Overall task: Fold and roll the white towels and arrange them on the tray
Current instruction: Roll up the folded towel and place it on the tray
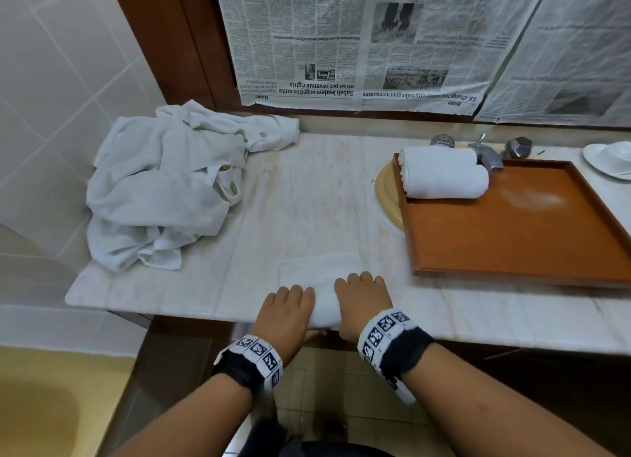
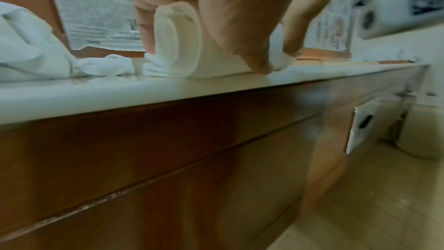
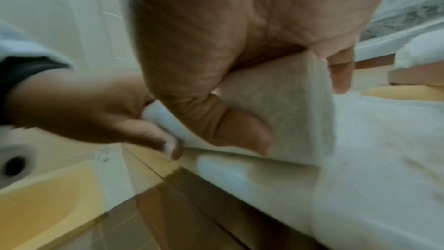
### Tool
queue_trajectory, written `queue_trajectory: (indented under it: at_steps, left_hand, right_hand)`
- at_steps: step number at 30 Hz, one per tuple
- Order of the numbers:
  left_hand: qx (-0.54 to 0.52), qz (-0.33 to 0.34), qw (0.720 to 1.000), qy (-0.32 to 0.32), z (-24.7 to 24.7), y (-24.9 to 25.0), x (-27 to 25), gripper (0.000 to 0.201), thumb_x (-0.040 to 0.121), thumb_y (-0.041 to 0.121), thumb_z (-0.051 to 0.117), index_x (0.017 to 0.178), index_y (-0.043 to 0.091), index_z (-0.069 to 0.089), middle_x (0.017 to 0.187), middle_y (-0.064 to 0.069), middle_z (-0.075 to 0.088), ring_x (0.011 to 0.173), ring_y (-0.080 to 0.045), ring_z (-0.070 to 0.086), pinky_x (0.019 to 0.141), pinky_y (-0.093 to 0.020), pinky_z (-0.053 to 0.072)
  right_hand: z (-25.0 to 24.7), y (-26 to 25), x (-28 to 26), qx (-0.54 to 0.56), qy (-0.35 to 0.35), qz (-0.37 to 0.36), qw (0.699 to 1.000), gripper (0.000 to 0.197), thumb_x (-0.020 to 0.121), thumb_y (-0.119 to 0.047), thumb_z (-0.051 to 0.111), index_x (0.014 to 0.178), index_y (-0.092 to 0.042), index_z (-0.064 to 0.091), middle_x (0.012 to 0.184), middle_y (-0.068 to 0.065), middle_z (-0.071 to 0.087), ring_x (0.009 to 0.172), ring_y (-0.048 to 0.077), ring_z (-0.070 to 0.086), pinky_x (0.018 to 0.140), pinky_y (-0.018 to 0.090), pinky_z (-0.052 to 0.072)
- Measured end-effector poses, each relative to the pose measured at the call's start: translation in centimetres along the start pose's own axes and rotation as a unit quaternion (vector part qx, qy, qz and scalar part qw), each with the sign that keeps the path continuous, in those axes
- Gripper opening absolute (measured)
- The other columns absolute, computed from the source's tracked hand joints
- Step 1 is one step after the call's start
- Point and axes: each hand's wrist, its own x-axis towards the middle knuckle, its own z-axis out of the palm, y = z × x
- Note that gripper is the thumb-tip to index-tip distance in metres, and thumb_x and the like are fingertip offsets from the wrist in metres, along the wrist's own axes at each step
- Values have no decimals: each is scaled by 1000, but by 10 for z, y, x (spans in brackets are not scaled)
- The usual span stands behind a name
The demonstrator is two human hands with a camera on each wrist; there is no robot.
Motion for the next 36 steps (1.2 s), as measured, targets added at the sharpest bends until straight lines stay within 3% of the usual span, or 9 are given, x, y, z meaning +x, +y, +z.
queue_trajectory:
  at_steps: [2,6,9,13,18,22,29,32,36]
  left_hand:
    - [-48,-13,997,-64,-10,-9,10,78,61,70,76,110,13,58,92,-5,61,78,-26,61,62,-38,50]
    - [-161,-19,971,-173,-23,-31,27,73,76,75,60,121,19,55,114,-1,61,102,-21,57,87,-37,47]
    - [-50,15,995,-86,-23,-24,21,76,72,80,56,112,16,58,106,-4,61,92,-24,59,80,-37,47]
    - [38,33,999,-1,-2,2,-3,95,54,64,82,122,4,53,108,-14,62,90,-30,60,81,-42,53]
    - [-34,17,998,-49,-11,-11,13,75,42,50,92,97,10,61,81,-6,61,65,-24,60,54,-31,48]
    - [-89,26,985,-146,-28,-31,28,69,72,60,73,118,10,55,109,-8,60,100,-26,58,82,-36,47]
    - [-14,1,1000,-13,-7,5,4,82,41,48,89,107,8,59,93,-7,62,77,-24,60,73,-36,53]
    - [-41,-4,997,-57,-12,-8,21,65,41,47,90,90,13,63,81,-4,62,68,-24,62,60,-32,48]
    - [-135,-9,971,-195,-32,-29,50,70,65,64,77,114,17,60,108,-2,66,96,-23,63,83,-33,50]
  right_hand:
    - [6,-8,-11,-1,33,12,999,64,77,-37,73,129,-20,40,127,6,42,117,28,40,98,42,32]
    - [16,-14,-24,3,57,0,998,71,79,-21,71,138,-21,31,131,6,41,120,28,39,99,41,34]
    - [11,-11,-14,11,38,1,999,66,78,-25,73,133,-21,37,128,4,46,117,27,44,96,40,38]
    - [-2,-6,0,26,22,0,999,65,75,-39,74,129,-21,42,127,3,50,116,26,47,97,40,38]
    - [14,-19,-16,11,49,13,999,70,71,-25,75,131,-18,41,126,6,42,114,28,43,96,43,35]
    - [21,-19,-24,9,66,-2,998,70,72,-15,75,134,-18,41,123,5,47,112,28,48,94,43,39]
    - [2,-7,1,24,21,-26,999,68,73,-31,75,131,-20,40,128,4,48,115,26,48,97,40,38]
    - [9,-14,-7,31,68,-11,997,70,68,-25,78,130,-17,44,124,7,47,113,28,48,98,41,38]
    - [31,-21,-19,38,162,-29,986,82,51,-26,89,126,-8,61,111,12,62,102,32,61,95,50,51]
